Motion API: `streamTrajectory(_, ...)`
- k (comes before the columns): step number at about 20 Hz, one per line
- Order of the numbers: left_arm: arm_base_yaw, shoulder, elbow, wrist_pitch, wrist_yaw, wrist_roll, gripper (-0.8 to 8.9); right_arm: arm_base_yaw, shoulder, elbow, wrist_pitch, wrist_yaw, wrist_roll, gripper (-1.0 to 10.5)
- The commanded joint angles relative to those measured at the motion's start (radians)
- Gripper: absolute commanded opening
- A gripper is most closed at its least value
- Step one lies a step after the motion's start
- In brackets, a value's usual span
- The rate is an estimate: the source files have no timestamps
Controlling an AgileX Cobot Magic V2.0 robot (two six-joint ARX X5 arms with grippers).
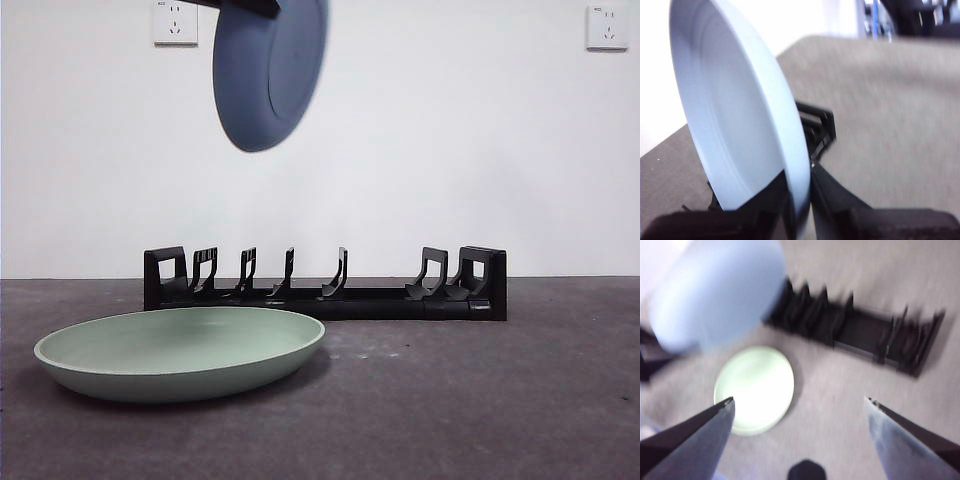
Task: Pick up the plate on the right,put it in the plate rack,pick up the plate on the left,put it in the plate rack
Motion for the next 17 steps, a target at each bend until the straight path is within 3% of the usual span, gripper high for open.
streamTrajectory(1,0.064,0.023,0.000,0.080,0.039,-0.172,-0.08,0.002,0.003,-0.014,-0.027,-0.010,-0.026,4.4)
streamTrajectory(4,0.114,0.064,0.000,0.135,0.037,-0.227,-0.08,0.002,0.002,-0.043,-0.071,-0.041,-0.033,4.4)
streamTrajectory(8,0.143,0.143,0.000,0.192,0.007,-0.229,-0.08,0.002,-0.001,-0.113,-0.071,-0.093,-0.033,4.4)
streamTrajectory(17,0.198,0.319,0.000,0.306,-0.024,-0.227,-0.08,0.057,-0.005,-0.370,-0.068,-0.093,-0.069,4.4)
